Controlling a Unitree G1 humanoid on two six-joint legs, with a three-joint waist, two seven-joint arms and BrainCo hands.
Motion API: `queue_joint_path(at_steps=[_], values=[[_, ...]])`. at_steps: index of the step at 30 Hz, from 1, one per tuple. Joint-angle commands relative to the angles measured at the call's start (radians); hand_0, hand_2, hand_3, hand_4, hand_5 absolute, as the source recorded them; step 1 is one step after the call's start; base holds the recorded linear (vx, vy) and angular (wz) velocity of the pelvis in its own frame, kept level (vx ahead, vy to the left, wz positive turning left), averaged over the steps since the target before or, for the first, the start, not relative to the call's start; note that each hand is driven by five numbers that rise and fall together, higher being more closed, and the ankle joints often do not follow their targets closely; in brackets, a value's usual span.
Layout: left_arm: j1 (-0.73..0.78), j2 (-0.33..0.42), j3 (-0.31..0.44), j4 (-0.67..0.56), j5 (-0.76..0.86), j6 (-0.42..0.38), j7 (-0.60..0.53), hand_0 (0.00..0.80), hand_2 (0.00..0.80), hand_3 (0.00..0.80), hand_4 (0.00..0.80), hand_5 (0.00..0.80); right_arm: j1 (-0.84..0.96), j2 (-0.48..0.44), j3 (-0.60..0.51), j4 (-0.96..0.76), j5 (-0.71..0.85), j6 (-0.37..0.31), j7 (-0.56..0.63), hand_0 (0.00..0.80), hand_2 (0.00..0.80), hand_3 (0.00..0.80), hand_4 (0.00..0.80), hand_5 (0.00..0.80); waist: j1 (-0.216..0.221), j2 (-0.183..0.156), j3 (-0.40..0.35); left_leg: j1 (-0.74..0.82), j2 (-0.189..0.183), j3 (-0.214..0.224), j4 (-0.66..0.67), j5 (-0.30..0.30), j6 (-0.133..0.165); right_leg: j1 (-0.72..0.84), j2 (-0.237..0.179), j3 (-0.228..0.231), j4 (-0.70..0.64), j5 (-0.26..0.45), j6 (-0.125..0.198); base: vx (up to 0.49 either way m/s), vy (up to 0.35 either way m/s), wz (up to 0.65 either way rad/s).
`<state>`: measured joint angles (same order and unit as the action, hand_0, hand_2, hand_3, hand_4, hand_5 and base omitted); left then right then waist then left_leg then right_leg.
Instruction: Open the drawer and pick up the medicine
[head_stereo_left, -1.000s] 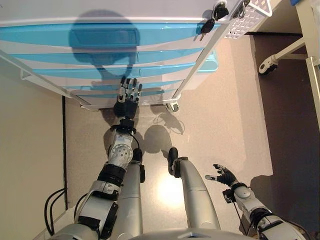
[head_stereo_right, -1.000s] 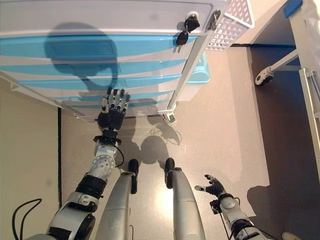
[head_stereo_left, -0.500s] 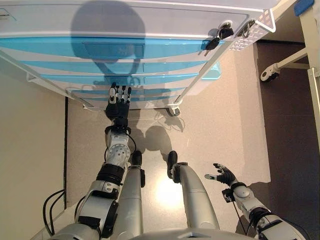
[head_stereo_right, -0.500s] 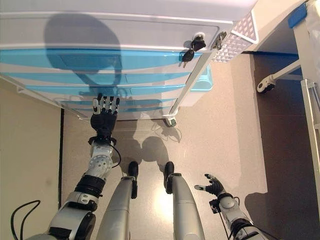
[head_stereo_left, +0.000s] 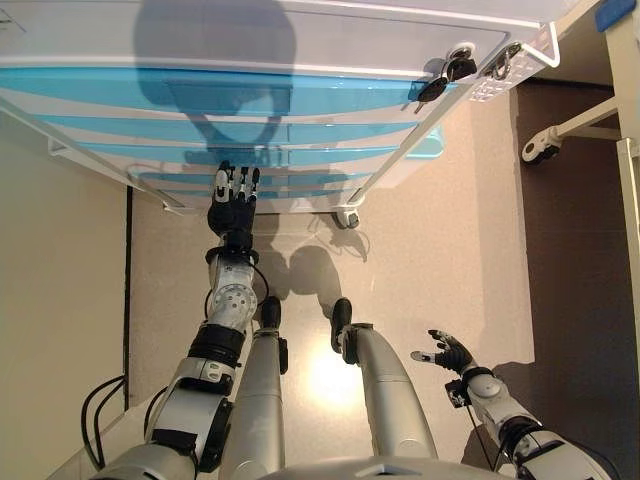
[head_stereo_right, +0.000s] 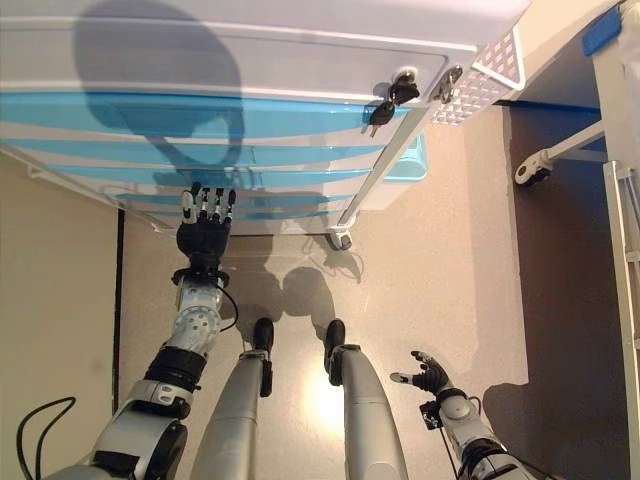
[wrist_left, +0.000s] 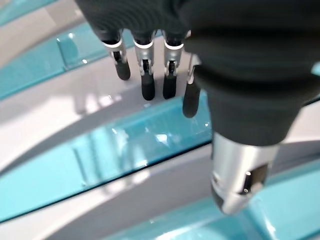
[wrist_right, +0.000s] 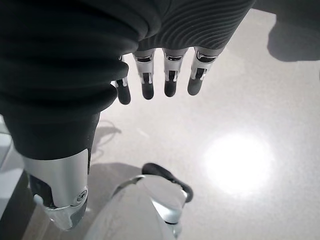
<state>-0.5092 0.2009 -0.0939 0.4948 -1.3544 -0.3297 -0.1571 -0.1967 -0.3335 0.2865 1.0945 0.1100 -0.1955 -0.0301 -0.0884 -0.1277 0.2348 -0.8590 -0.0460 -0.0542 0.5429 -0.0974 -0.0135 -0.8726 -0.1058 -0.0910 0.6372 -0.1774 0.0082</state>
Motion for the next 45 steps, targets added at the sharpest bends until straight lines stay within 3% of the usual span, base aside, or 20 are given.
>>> queue_joint_path(at_steps=[1,7,18,26,33,45], values=[[-0.021,0.016,-0.027,-0.021,0.055,0.039,-0.052,0.000,0.000,0.000,0.000,0.000,0.027,-0.069,0.023,-0.016,0.009,-0.016,-0.002,0.000,0.000,0.000,0.000,0.000,0.007,0.030,-0.019,0.010,-0.015,0.007,-0.023,-0.005,0.025,0.005,0.008,0.015,-0.120,0.148,0.063,0.000,0.000,0.00],[0.019,0.061,-0.065,0.076,0.171,0.072,-0.048,0.000,0.000,0.000,0.000,0.000,0.021,-0.088,0.021,-0.034,0.003,-0.012,-0.008,0.000,0.000,0.000,0.000,0.000,0.008,0.036,-0.005,0.012,-0.013,0.009,-0.022,0.003,0.027,0.009,0.010,0.019,-0.129,0.160,0.064,0.000,0.000,0.00],[0.037,0.024,-0.038,0.140,0.170,0.098,-0.043,0.000,0.000,0.000,0.000,0.000,0.029,-0.093,-0.002,-0.041,0.001,-0.011,-0.017,0.000,0.000,0.000,0.000,0.000,0.002,0.042,-0.015,0.003,-0.010,0.013,-0.001,-0.007,0.030,-0.001,0.012,0.027,-0.105,0.150,0.061,0.000,0.000,0.00],[-0.031,-0.009,-0.022,0.024,0.058,0.057,-0.044,0.000,0.000,0.000,0.000,0.000,0.040,-0.087,0.003,-0.039,-0.008,-0.007,-0.014,0.000,0.000,0.000,0.000,0.000,-0.001,0.036,-0.016,0.007,-0.007,0.019,-0.006,-0.009,0.028,-0.001,0.011,0.024,-0.106,0.149,0.065,0.000,0.000,0.00],[-0.116,0.008,-0.028,-0.073,0.015,-0.002,-0.014,0.000,0.000,0.000,0.000,0.000,0.041,-0.090,0.022,-0.034,-0.011,-0.003,-0.002,0.000,0.000,0.000,0.000,0.000,-0.004,0.025,-0.005,0.021,-0.010,0.020,-0.026,-0.003,0.028,0.009,0.005,0.023,-0.109,0.155,0.071,0.000,0.000,0.00],[-0.222,0.036,0.003,-0.132,-0.018,-0.076,0.029,0.000,0.000,0.000,0.000,0.000,0.043,-0.098,0.054,-0.002,-0.027,0.003,0.013,0.000,0.000,0.000,0.000,0.000,-0.003,0.021,0.004,0.052,-0.017,0.022,-0.047,0.000,0.031,0.032,-0.001,0.026,-0.116,0.159,0.077,-0.001,0.003,-0.01]])
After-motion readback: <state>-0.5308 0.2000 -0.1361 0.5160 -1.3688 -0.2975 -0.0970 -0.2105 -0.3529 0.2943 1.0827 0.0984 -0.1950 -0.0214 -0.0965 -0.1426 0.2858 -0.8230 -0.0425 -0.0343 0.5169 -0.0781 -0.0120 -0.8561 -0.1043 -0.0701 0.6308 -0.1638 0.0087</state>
